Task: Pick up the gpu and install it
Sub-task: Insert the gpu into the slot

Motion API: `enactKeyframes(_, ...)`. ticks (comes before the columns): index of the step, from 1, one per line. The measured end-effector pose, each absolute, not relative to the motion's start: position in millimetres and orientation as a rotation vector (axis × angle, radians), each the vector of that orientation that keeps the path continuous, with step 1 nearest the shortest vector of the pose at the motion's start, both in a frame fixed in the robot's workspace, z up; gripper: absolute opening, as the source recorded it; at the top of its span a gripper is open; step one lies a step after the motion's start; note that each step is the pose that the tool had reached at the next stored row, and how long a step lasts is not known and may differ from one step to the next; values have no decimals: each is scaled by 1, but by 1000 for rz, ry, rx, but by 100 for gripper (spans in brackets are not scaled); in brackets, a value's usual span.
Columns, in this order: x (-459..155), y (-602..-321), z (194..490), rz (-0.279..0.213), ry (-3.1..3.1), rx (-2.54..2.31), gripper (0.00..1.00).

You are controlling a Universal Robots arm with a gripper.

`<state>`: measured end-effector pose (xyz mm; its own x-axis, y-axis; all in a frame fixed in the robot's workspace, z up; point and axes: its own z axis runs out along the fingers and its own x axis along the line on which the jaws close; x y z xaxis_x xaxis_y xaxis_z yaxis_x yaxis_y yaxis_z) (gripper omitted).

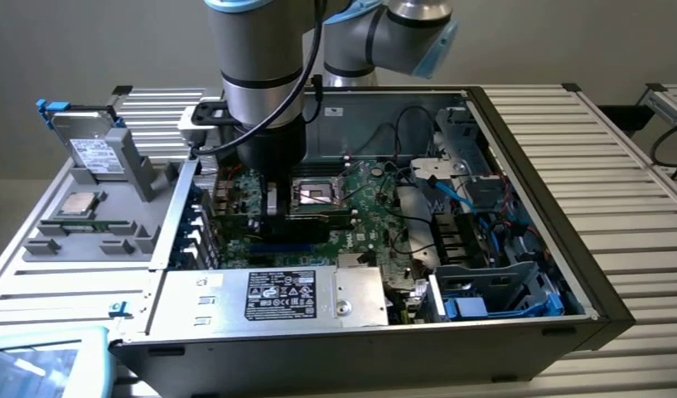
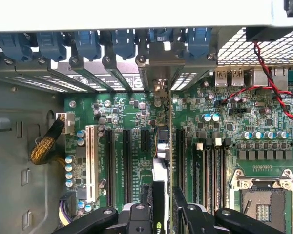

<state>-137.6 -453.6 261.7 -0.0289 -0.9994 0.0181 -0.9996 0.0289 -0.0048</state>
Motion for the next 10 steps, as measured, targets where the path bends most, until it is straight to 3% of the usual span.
enactKeyframes(10,-139,-453,262,26,-2244,2185,27)
